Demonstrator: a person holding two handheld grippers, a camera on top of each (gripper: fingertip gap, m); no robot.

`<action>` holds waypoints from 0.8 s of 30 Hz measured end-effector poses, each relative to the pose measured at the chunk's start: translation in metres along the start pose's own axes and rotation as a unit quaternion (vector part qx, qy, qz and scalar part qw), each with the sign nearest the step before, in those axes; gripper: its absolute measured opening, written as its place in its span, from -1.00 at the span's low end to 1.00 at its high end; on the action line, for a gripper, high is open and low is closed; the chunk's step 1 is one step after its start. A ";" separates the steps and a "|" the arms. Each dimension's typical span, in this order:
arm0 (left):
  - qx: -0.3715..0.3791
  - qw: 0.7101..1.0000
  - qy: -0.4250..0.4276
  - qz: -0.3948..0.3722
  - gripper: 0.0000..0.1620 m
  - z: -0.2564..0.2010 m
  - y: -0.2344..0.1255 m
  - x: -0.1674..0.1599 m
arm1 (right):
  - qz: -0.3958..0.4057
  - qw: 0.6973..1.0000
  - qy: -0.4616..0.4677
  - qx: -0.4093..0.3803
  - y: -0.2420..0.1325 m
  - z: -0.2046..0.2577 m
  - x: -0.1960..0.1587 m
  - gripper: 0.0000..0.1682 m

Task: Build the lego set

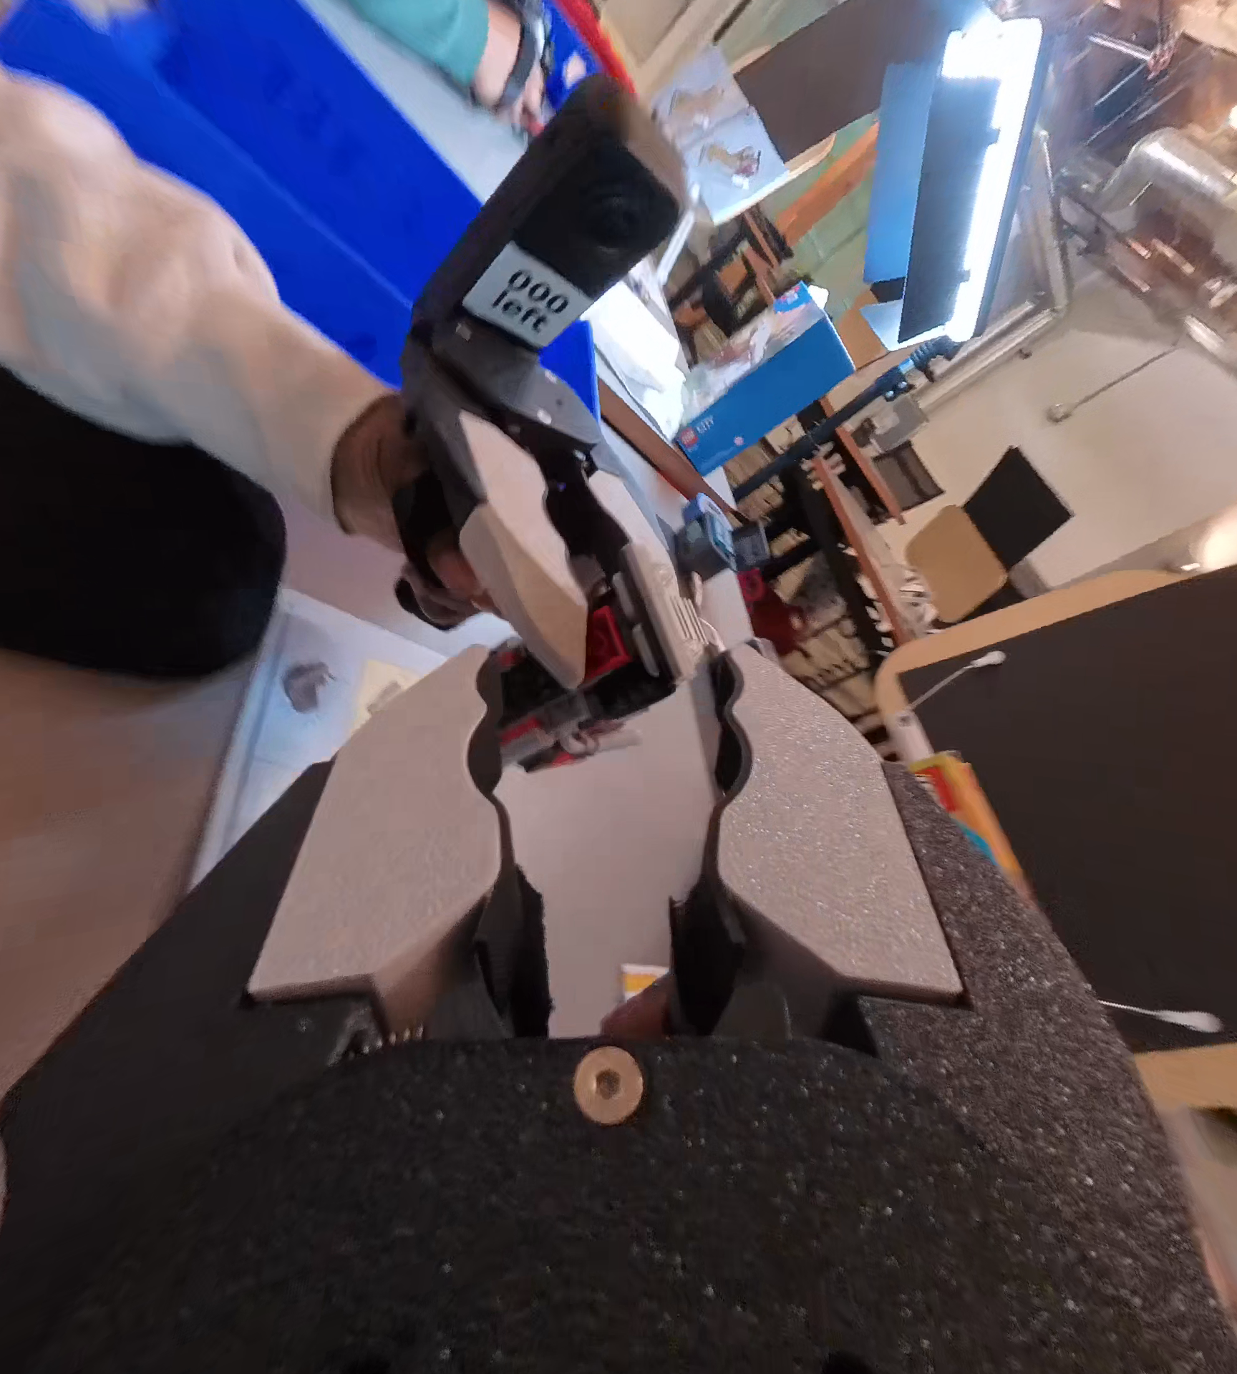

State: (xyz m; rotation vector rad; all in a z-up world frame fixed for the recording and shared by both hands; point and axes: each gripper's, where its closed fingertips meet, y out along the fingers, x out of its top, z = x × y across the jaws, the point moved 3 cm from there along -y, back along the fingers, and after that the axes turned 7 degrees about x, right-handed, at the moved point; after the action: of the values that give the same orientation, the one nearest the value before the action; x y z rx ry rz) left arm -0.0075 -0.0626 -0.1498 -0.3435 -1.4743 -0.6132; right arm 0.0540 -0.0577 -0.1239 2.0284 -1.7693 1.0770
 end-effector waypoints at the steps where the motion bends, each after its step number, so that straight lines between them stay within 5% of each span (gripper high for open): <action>1: 0.014 0.999 0.030 0.009 -0.51 -0.001 0.001 -0.001 | -0.025 0.999 0.032 0.008 -0.003 -0.001 0.001 -0.47; 4: 0.071 0.985 0.149 0.049 -0.51 -0.002 0.006 -0.009 | -0.087 0.986 0.136 0.032 -0.011 -0.007 0.001 -0.89; 9: 0.126 0.920 0.341 0.149 -0.51 0.000 0.012 -0.036 | -0.045 0.949 0.307 0.061 -0.007 -0.006 -0.035 -0.89; 13: 0.133 0.841 0.467 0.240 -0.51 0.006 0.013 -0.067 | -0.017 0.924 0.373 0.079 -0.002 0.005 -0.058 -0.92; 18: 0.117 0.817 0.490 0.282 -0.51 0.006 0.017 -0.090 | 0.059 0.887 0.436 0.138 0.012 0.031 -0.094 -0.96; 24: 0.120 0.778 0.529 0.317 -0.51 0.011 0.012 -0.099 | 0.079 0.881 0.448 0.133 0.005 0.032 -0.106 -0.81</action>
State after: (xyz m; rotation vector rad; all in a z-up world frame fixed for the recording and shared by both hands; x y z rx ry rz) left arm -0.0083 -0.0300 -0.2441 -0.2026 -0.2684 0.0035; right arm 0.0611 0.0011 -0.2173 1.1251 -1.3169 1.9711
